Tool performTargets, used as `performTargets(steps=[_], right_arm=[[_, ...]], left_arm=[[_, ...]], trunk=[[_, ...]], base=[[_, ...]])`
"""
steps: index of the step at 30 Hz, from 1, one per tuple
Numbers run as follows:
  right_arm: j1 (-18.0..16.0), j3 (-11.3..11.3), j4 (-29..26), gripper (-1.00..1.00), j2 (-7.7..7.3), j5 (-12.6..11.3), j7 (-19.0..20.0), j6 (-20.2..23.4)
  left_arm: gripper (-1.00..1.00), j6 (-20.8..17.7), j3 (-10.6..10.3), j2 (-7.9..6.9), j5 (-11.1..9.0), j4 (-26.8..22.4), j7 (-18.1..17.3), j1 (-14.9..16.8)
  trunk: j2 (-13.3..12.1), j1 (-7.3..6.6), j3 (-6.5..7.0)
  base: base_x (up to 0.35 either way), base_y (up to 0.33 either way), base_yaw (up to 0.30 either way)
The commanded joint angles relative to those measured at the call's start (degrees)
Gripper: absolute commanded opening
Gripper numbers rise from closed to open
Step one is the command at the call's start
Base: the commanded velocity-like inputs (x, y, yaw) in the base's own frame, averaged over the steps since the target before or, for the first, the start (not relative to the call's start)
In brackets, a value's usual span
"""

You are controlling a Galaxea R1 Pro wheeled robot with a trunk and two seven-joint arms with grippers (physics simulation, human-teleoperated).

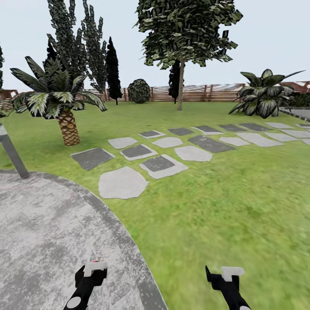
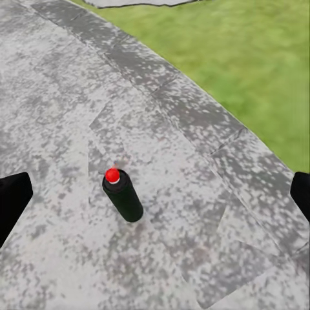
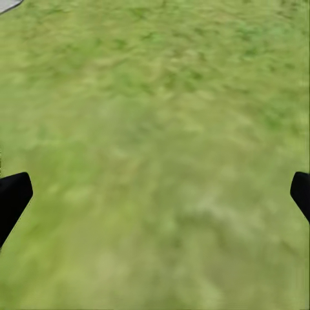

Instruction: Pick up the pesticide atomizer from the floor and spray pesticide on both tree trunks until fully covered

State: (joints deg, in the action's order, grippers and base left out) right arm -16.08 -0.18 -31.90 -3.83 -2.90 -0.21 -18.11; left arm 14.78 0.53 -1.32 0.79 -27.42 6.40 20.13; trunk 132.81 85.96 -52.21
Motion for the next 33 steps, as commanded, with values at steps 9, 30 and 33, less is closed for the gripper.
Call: performTargets(steps=[9,30,33], right_arm=[[0.0,0.0,0.0,1.0,0.0,0.0,0.0,0.0],[0.0,0.0,0.0,1.0,0.01,0.0,0.0,0.0],[0.0,0.0,0.0,1.0,-0.01,0.0,0.0,0.0]], left_arm=[[1.0,0.0,0.0,0.0,0.0,0.0,0.0,0.0],[1.0,0.2,0.1,-0.09,-0.2,0.0,0.0,0.0],[1.0,0.2,0.1,-0.09,-0.2,0.0,0.0,0.0]], trunk=[[0.0,0.0,0.0],[0.0,0.0,0.0],[0.0,0.0,0.0]], base=[[0.204,-0.227,0.279],[0.122,-0.225,0.279],[0.005,-0.146,0.279]])
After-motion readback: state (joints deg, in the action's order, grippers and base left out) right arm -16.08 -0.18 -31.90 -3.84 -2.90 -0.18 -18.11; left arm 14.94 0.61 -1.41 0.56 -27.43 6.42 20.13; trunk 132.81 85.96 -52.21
